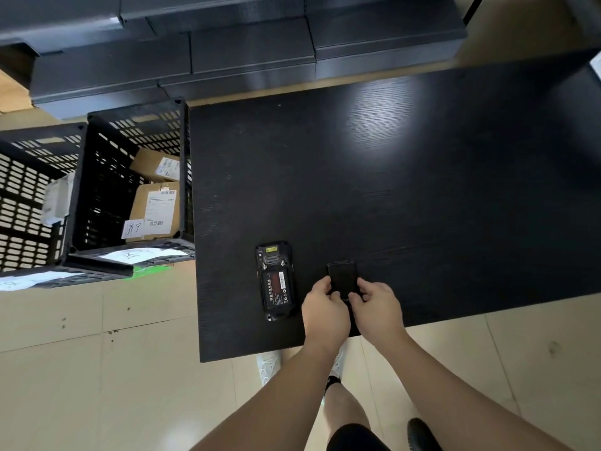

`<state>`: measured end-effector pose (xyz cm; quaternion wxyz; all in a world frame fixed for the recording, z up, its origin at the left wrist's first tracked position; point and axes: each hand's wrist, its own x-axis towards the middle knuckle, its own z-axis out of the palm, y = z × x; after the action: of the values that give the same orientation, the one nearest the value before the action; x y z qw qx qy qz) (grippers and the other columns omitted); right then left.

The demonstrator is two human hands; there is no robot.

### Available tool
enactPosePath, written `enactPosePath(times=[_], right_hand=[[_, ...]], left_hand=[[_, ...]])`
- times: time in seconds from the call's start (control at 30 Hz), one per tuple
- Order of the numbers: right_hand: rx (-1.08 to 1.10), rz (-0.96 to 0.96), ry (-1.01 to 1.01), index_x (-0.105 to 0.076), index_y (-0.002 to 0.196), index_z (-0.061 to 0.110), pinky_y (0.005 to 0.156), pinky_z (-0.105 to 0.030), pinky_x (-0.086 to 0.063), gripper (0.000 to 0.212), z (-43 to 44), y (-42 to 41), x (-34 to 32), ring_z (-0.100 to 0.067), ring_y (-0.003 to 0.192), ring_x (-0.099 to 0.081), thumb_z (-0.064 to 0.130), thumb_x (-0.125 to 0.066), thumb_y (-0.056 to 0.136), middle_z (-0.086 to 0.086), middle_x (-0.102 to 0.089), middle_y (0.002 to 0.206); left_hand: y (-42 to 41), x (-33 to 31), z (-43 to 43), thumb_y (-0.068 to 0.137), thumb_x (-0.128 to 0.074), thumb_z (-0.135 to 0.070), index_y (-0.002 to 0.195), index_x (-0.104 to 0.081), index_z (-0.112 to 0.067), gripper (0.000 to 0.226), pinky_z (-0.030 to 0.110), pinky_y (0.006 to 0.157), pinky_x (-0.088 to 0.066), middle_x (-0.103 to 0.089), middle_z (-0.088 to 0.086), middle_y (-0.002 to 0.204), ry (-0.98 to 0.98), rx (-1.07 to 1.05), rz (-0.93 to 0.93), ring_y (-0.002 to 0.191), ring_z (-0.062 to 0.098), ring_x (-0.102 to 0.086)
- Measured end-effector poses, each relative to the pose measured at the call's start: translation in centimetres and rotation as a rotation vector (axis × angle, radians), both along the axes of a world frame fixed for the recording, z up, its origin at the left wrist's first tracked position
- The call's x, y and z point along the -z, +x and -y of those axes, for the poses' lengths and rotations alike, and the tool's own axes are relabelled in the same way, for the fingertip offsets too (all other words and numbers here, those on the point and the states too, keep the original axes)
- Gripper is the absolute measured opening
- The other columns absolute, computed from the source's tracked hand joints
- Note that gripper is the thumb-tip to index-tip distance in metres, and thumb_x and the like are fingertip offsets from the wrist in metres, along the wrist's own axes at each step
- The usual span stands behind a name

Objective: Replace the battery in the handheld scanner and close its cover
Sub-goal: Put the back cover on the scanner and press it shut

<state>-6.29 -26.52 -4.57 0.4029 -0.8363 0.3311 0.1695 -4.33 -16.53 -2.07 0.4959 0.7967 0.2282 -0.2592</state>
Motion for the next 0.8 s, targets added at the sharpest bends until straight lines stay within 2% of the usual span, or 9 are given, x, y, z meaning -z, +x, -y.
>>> enactPosePath(times=[0.13, 0.23, 0.33, 0.4, 0.5, 0.6, 0.7, 0.8], right_hand=[[0.120, 0.008, 0.048, -0.064, 0.126, 0.015, 0.093, -0.035, -0.053, 0.041, 0.3, 0.3, -0.3, -0.015, 0.102, -0.063, 0.025, -0.070, 0.087, -0.003, -0.065, 0.120], [0.194, 0.013, 0.077, -0.068, 0.120, 0.014, 0.090, -0.031, -0.054, 0.040, 0.5, 0.3, -0.6, -0.013, 0.097, -0.065, 0.024, -0.075, 0.082, 0.001, -0.072, 0.107], [0.220, 0.022, 0.119, -0.069, 0.116, 0.015, 0.088, -0.032, -0.056, 0.038, 0.6, 0.3, -1.3, -0.010, 0.091, -0.066, 0.022, -0.080, 0.079, 0.004, -0.072, 0.099], [0.236, 0.037, 0.193, -0.070, 0.112, 0.016, 0.088, -0.034, -0.057, 0.037, 0.2, 0.6, -1.7, -0.010, 0.089, -0.068, 0.020, -0.082, 0.077, 0.004, -0.073, 0.096], [0.203, 0.035, 0.293, -0.071, 0.106, 0.019, 0.085, -0.036, -0.059, 0.032, -1.4, 1.7, -2.2, -0.011, 0.087, -0.070, 0.021, -0.083, 0.076, 0.005, -0.074, 0.091], [0.110, 0.031, 0.332, -0.072, 0.095, 0.023, 0.080, -0.032, -0.059, 0.022, -3.8, 3.2, -2.2, -0.013, 0.083, -0.071, 0.024, -0.082, 0.075, 0.004, -0.074, 0.085], [-0.001, 0.029, 0.332, -0.070, 0.088, 0.025, 0.075, -0.031, -0.057, 0.018, -6.3, 4.2, -1.9, -0.015, 0.081, -0.070, 0.026, -0.082, 0.074, 0.003, -0.073, 0.083], [-0.052, 0.035, 0.307, -0.070, 0.085, 0.024, 0.074, -0.032, -0.057, 0.017, -7.8, 4.7, -1.6, -0.016, 0.079, -0.069, 0.027, -0.082, 0.072, 0.002, -0.072, 0.081]], left_hand=[[0.2, 0.0, 0.1, 0.094, -0.054, -0.006, 0.133, -0.055, -0.011, 0.040, 0.019, 0.087, -0.045, -0.064, 0.002, 0.127, -0.115, -0.202, -0.078, 0.111, 0.011, -0.060], [0.4, -0.2, -0.1, 0.089, -0.064, -0.008, 0.131, -0.057, -0.014, 0.042, 0.013, 0.075, -0.046, -0.065, -0.002, 0.119, -0.180, -0.324, -0.129, 0.098, 0.007, -0.063], [0.9, -0.8, -0.6, 0.086, -0.068, -0.008, 0.126, -0.061, -0.017, 0.042, 0.006, 0.059, -0.043, -0.066, -0.006, 0.109, -0.201, -0.327, -0.108, 0.083, 0.000, -0.062], [1.3, -1.6, -1.6, 0.084, -0.069, -0.007, 0.117, -0.066, -0.021, 0.036, 0.004, 0.054, -0.044, -0.066, -0.009, 0.099, -0.191, -0.271, -0.055, 0.079, 0.001, -0.064], [2.3, -2.5, -4.7, 0.081, -0.071, -0.002, 0.100, -0.069, -0.025, 0.030, 0.003, 0.055, -0.047, -0.067, -0.010, 0.087, -0.160, -0.214, 0.035, 0.075, 0.003, -0.065], [3.2, -2.5, -8.8, 0.079, -0.076, -0.004, 0.106, -0.071, -0.017, 0.031, 0.005, 0.060, -0.049, -0.071, -0.002, 0.090, -0.104, -0.197, 0.065, 0.075, 0.004, -0.066], [3.3, -2.0, -11.9, 0.077, -0.078, -0.004, 0.107, -0.073, -0.016, 0.033, 0.022, 0.077, -0.057, -0.073, 0.002, 0.091, -0.079, -0.222, 0.062, 0.083, 0.013, -0.070], [3.0, -1.2, -13.6, 0.076, -0.079, -0.004, 0.103, -0.074, -0.018, 0.031, 0.026, 0.080, -0.057, -0.074, 0.001, 0.089, -0.076, -0.246, 0.066, 0.082, 0.012, -0.070]])
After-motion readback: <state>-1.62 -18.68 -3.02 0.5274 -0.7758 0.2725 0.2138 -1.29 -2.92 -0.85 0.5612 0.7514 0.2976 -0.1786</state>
